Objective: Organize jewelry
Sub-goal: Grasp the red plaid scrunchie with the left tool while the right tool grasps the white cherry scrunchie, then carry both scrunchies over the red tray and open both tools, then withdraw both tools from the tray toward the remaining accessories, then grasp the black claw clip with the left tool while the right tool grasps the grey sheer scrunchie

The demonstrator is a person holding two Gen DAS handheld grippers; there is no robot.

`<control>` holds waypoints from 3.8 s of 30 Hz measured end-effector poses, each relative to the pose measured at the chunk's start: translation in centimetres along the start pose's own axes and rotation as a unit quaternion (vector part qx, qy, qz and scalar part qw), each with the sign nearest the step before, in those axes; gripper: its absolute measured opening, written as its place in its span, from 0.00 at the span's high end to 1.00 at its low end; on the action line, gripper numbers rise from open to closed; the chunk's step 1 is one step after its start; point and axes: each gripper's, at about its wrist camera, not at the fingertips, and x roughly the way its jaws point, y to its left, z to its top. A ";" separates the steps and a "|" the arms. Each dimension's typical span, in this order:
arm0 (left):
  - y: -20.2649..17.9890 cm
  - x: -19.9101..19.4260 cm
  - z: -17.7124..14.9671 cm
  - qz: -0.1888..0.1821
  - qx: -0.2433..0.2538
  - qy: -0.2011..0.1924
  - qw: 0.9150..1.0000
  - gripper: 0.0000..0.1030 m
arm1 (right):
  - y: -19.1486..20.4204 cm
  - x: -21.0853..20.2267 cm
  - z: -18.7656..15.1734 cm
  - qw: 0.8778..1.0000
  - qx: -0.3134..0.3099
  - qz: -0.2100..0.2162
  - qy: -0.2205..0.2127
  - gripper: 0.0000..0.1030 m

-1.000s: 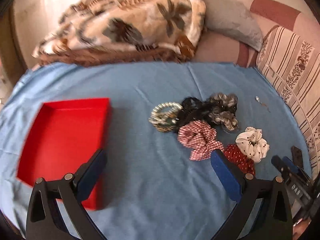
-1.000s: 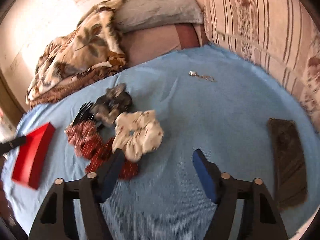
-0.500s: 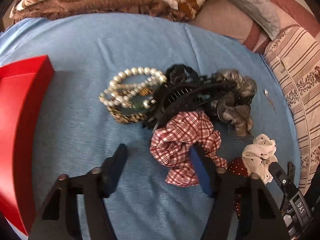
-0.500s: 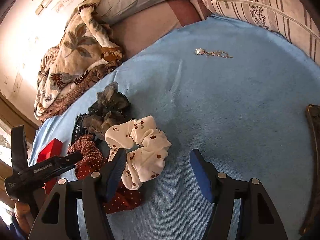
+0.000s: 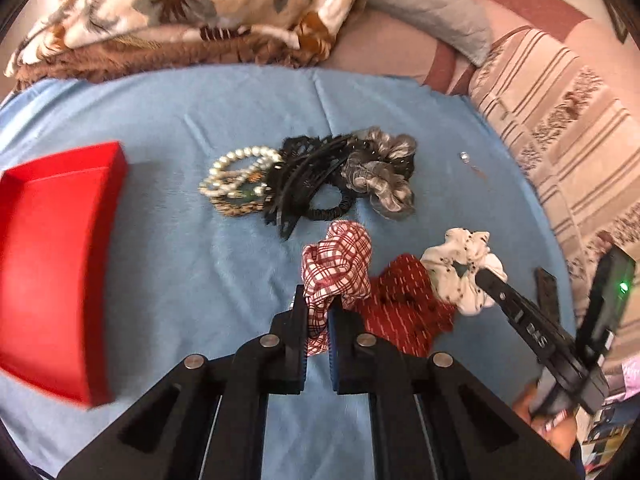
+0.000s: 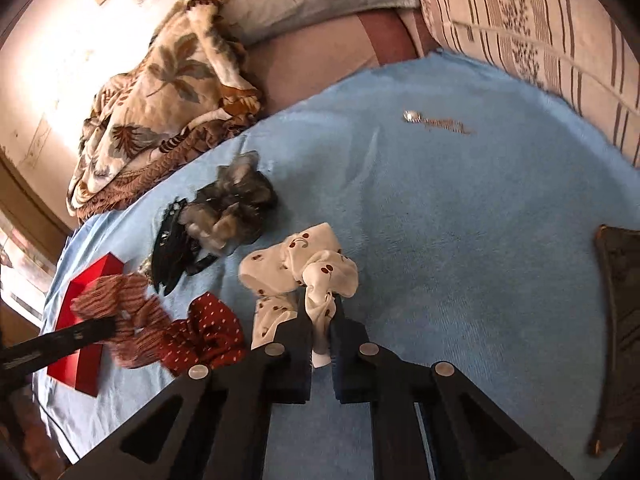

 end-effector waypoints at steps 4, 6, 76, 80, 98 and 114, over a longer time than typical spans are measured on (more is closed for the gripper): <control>2.9 -5.4 -0.8 0.000 -0.002 -0.034 0.999 0.93 | 1.8 -3.0 0.1 0.999 -0.027 -0.003 -0.024 0.92; 4.1 -7.4 -0.8 0.011 -0.004 -0.052 0.999 0.93 | 3.2 -4.8 0.7 0.998 -0.045 0.000 -0.037 0.92; 6.3 -8.8 -2.4 0.153 0.012 -0.123 0.981 0.10 | 4.3 -3.0 2.2 0.997 -0.060 -0.026 0.032 0.31; 5.0 -6.5 -1.3 0.135 0.015 -0.107 0.985 0.10 | 5.1 -0.1 4.4 0.997 -0.064 -0.016 0.027 0.31; 1.2 9.3 7.4 0.044 0.042 0.014 0.998 0.76 | 3.5 12.1 10.8 0.993 0.031 0.075 0.091 0.61; 0.5 -0.4 3.8 -0.013 0.028 -0.033 0.999 0.96 | 3.8 4.5 9.9 0.992 0.033 0.108 0.054 0.95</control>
